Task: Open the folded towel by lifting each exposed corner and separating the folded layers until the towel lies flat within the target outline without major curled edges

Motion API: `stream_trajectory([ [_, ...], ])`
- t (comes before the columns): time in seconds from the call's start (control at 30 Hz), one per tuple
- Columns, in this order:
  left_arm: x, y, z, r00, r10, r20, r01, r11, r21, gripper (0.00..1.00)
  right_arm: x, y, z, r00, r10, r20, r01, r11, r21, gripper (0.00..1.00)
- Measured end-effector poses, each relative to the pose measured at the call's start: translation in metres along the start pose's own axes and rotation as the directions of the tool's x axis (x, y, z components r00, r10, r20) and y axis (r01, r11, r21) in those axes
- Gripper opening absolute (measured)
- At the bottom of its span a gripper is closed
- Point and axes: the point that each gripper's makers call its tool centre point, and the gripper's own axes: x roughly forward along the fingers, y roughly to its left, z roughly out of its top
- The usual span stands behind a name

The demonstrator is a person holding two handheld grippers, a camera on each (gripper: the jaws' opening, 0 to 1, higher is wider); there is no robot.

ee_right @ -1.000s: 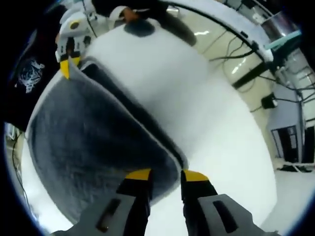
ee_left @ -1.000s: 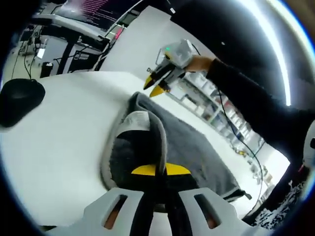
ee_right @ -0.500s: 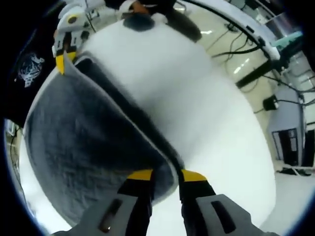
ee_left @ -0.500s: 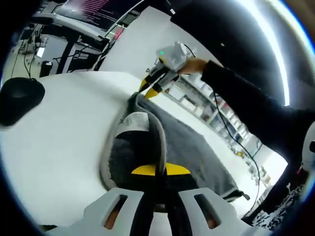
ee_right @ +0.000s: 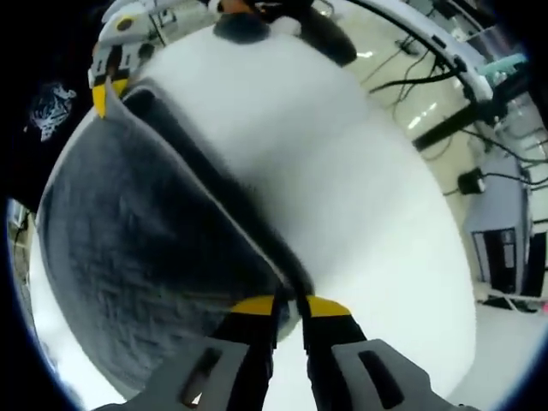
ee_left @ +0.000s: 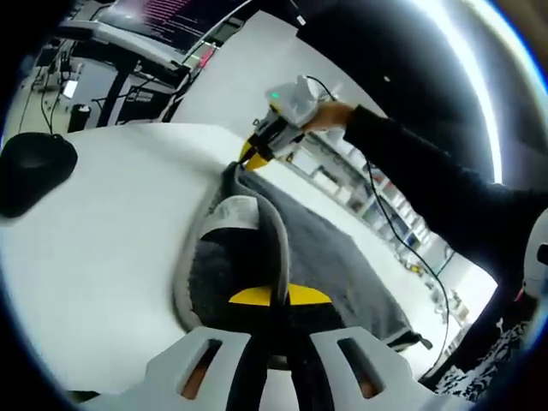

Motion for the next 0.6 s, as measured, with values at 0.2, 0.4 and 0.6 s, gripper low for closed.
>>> stream_trajectory([
  [0.2,-0.0004,-0.0001,0.0004,1.0,-0.003,0.002,0.003,1.0,0.001,0.01,0.0064,0.0021,0.0002,1.0,0.019,-0.008,-0.019,1.0,-0.008,0.1],
  [0.4,-0.0005,-0.0005,0.0,1.0,-0.004,0.004,0.004,1.0,0.003,0.01,0.0061,0.0027,-0.0006,1.0,0.024,-0.015,-0.024,0.999,-0.024,0.02],
  [0.6,-0.0006,-0.0007,-0.0009,1.0,-0.001,0.004,0.001,1.0,0.005,0.01,0.0064,0.0034,-0.0018,1.0,0.026,-0.013,-0.026,0.999,-0.026,0.01],
])
